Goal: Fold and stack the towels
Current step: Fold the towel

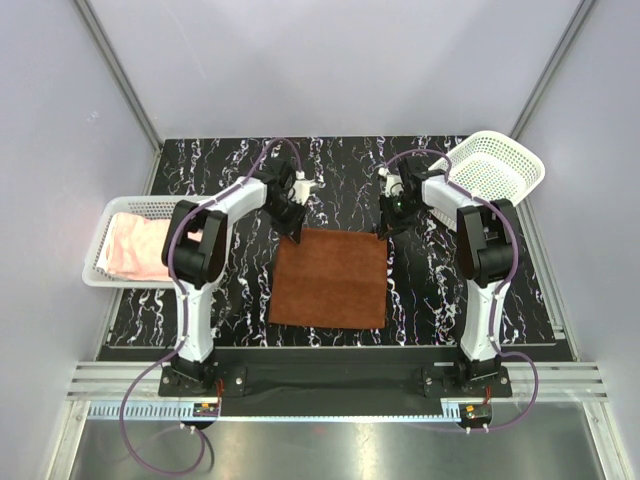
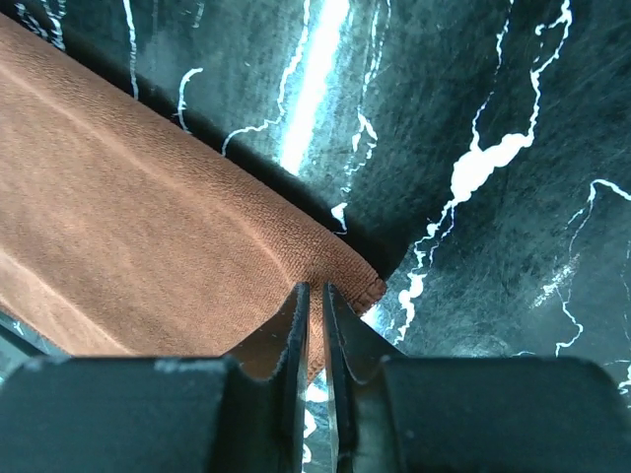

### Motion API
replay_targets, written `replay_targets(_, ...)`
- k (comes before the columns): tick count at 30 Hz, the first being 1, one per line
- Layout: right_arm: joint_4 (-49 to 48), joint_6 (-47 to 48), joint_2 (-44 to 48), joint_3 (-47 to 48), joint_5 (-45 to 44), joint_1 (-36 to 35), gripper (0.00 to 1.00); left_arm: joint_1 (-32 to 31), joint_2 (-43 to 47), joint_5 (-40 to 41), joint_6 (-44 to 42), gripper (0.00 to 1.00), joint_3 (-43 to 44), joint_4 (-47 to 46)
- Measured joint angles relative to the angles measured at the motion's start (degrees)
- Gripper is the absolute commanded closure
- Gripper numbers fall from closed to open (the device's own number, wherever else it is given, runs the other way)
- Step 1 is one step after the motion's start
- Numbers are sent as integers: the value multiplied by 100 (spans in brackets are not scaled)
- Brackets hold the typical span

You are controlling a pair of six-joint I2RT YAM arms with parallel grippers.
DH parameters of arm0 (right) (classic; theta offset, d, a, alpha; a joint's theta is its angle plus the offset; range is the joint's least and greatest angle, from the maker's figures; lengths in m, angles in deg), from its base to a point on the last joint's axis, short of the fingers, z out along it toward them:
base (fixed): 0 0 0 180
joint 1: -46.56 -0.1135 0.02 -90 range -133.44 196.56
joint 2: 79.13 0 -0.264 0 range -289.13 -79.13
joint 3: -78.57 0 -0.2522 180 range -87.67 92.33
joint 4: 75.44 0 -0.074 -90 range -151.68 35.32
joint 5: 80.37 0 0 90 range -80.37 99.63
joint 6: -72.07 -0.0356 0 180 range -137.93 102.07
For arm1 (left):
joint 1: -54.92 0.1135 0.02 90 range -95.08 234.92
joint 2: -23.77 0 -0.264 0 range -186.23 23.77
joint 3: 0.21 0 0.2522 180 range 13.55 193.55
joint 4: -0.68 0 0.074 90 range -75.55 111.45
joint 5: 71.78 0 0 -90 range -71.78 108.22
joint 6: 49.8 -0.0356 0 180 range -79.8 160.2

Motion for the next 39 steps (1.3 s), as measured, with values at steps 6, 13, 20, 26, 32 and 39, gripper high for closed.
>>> replay_targets(6,-55,-13,-9,-11,-389,76,85,-7,-232,535,184,78,129,22)
replay_targets(13,-28,35,-9,46,-590,192,74,-20,-232,1283,168,67,590,9)
replay_targets(20,125,413,-7,74,-542,192,53,-13,-229,1480,-404,52,638,138)
replay_targets(26,426,907,-22,170,-306,210,53,103,-232,1329,-769,51,629,245)
replay_targets(32,590,1292,-195,619,11,216,52,271,-455,1222,-907,50,800,363)
replay_targets(39,798,1635,-247,977,348,219,42,291,-595,957,-977,50,885,391)
